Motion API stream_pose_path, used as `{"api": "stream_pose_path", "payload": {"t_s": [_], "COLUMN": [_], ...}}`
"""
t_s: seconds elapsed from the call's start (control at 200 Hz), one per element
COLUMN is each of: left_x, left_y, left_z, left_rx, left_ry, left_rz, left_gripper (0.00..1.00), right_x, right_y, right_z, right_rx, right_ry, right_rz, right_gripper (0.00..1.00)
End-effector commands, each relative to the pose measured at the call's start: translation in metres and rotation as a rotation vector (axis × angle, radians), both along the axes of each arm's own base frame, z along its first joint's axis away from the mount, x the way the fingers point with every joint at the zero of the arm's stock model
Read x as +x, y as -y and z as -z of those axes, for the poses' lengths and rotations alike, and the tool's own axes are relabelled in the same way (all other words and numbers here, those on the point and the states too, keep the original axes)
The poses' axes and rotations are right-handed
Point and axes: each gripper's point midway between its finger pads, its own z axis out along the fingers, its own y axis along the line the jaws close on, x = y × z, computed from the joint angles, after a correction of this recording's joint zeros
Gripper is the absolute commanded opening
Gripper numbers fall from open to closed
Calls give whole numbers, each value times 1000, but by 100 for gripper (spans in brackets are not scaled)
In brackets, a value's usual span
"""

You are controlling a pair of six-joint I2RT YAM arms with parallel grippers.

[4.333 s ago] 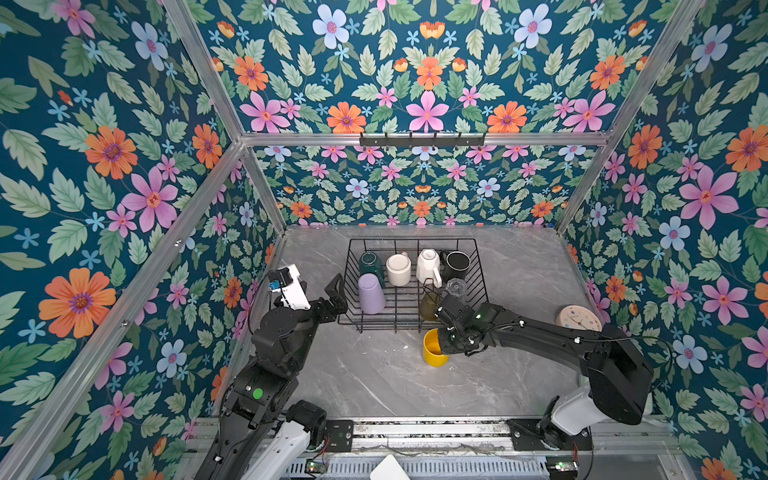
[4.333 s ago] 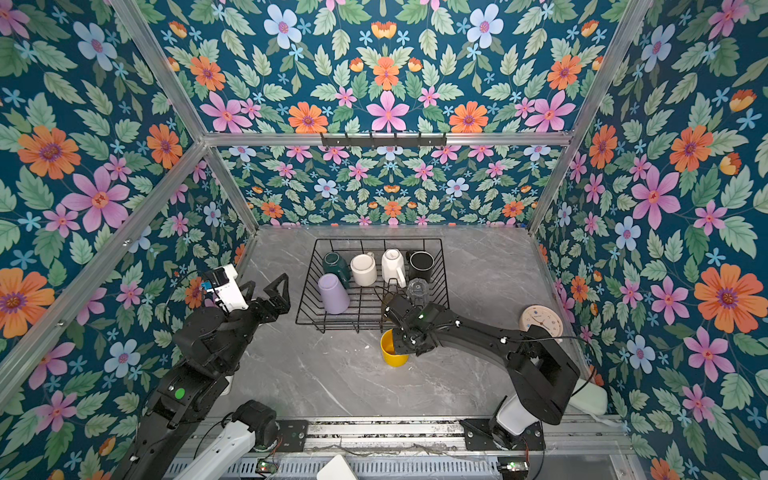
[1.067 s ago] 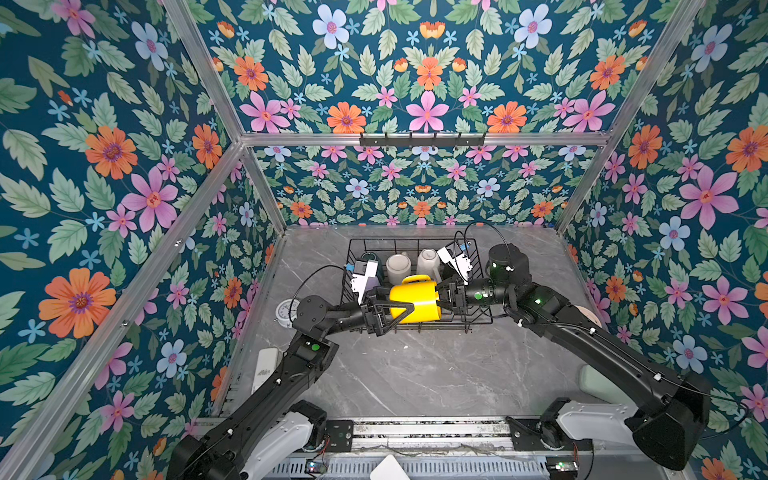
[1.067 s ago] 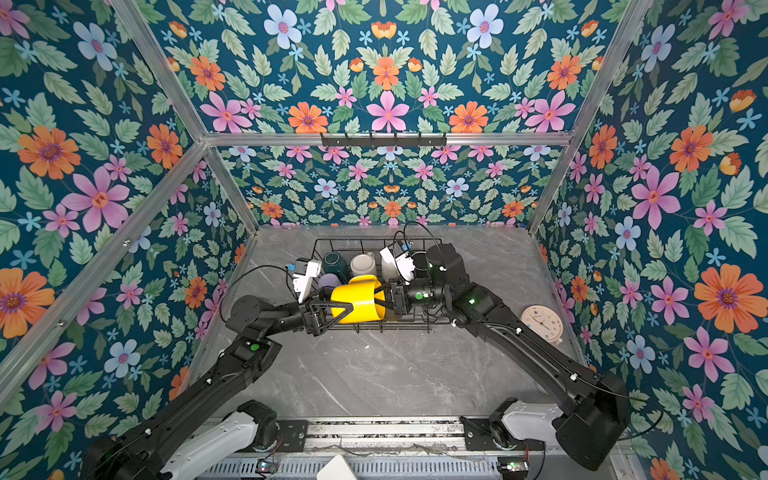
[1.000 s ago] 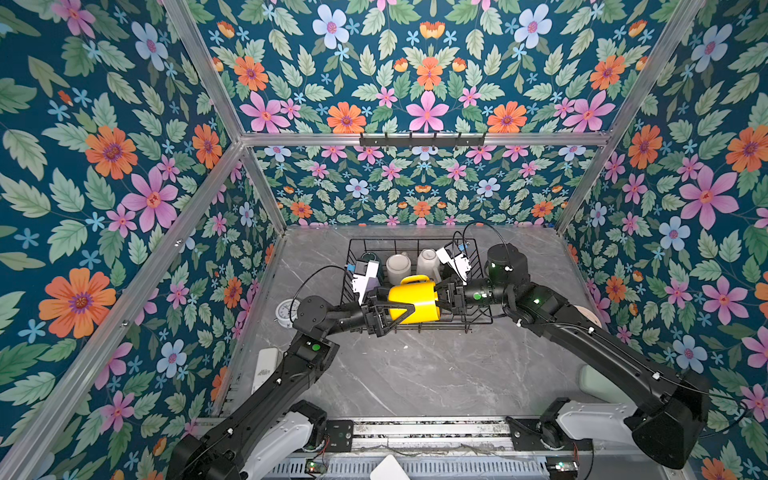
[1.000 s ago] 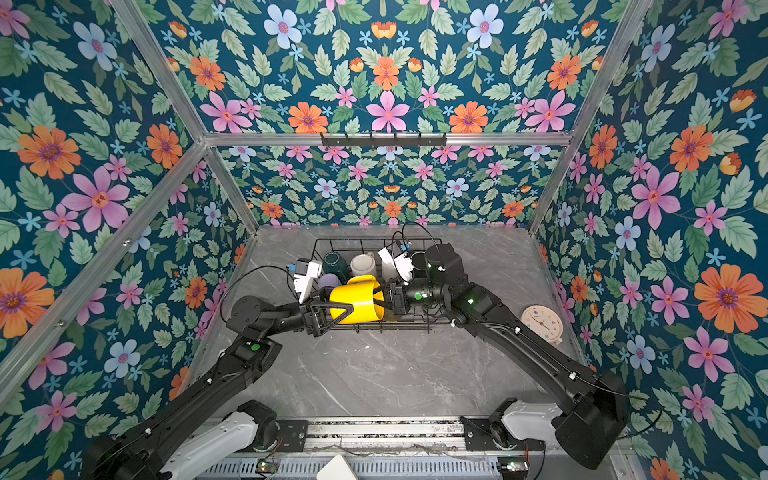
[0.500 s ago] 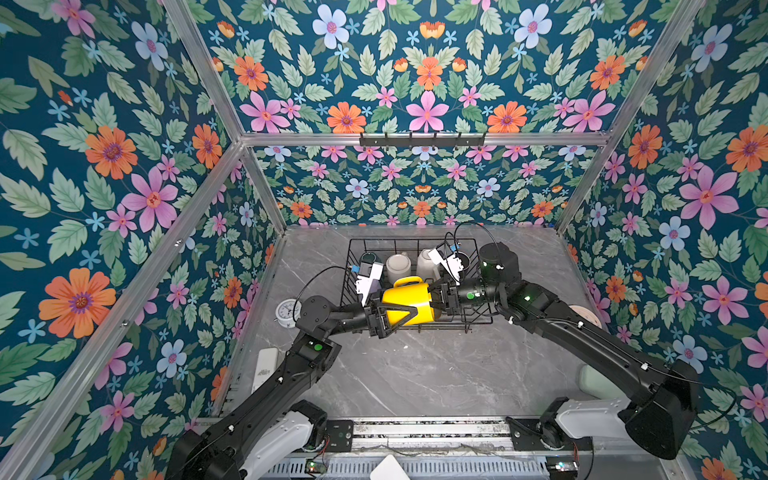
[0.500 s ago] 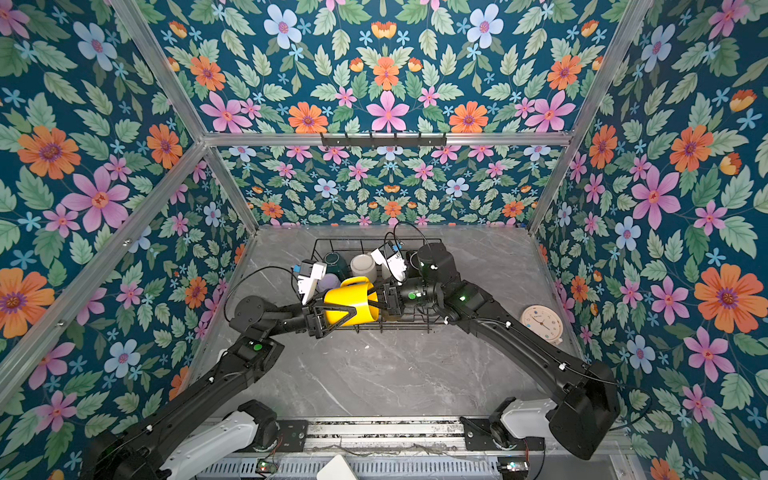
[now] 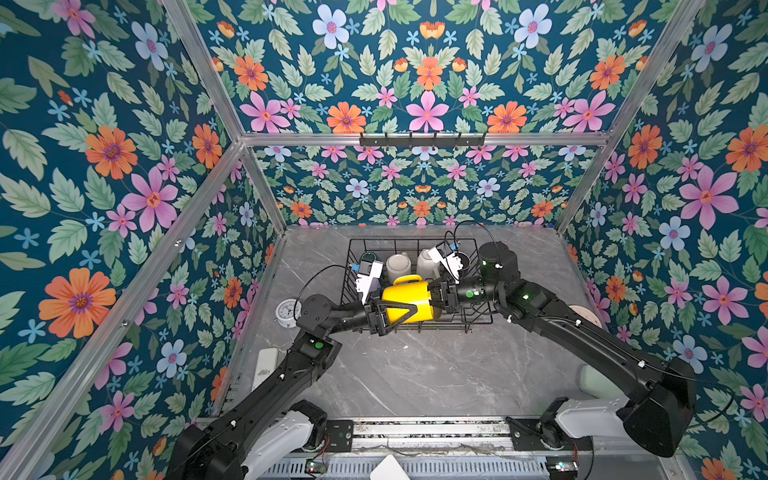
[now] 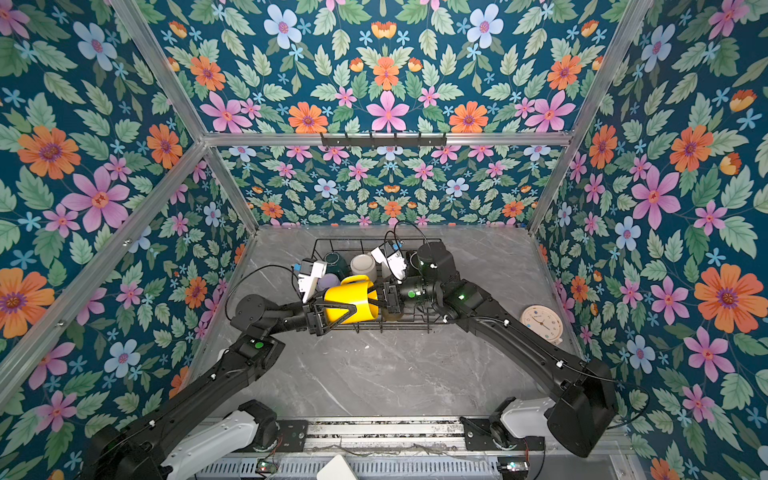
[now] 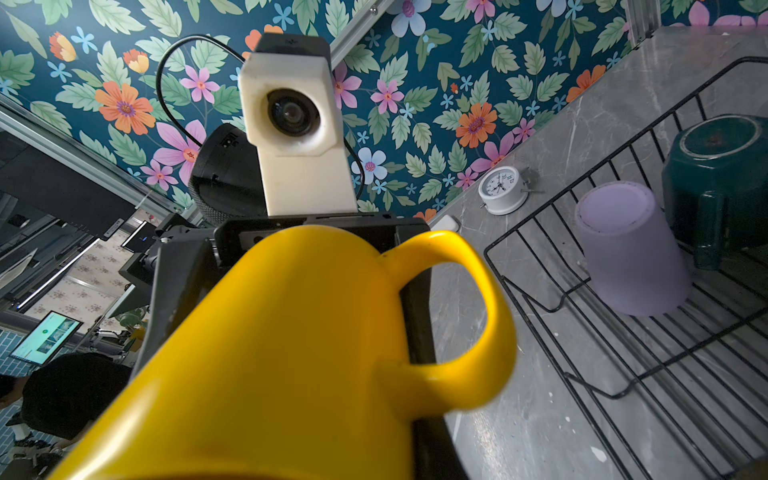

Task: Load the cups into the dish rack
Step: 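Close the left gripper on the yellow mug's base while the right holds its rim, then carry the yellow mug over the rack with the left gripper while the right draws back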

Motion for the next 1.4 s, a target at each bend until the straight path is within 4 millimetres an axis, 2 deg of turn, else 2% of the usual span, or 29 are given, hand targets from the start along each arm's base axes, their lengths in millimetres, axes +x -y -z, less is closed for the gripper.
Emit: {"api": "stream_pose_path", "payload": {"t_s": [0.0,0.13,0.255,0.635,0.79,0.885,1.01,1.215,1.395], "left_x": [-11,-11,-11,-7,-8,-9,-8,4,17], "left_y": [1,1,0,-4,-5,-6,-6,-7,-10], "left_z": [-10,-10,-9,-15,-22,-26,-30,-24,-18], "left_rx": [-12,3,29,70,65,59,60,145,231], "left_ry": [62,68,81,119,137,148,157,147,136], "left_rz": [46,37,19,-44,-54,-58,-67,-138,-211], "left_gripper": [36,14,0,0,0,0,0,0,0], "right_x": [10,11,9,15,20,22,30,39,42], "right_y": [-2,0,2,18,30,38,53,85,111], "right_z": [-7,-8,-11,-4,2,3,8,18,14], "right_rx": [6,7,8,-32,-37,-35,-43,-112,-154], "right_ry": [32,27,24,-12,-33,-43,-67,-41,23], "right_rz": [56,70,74,144,195,225,289,439,566], "right_gripper": [15,24,30,46,64,69,73,87,96]}}
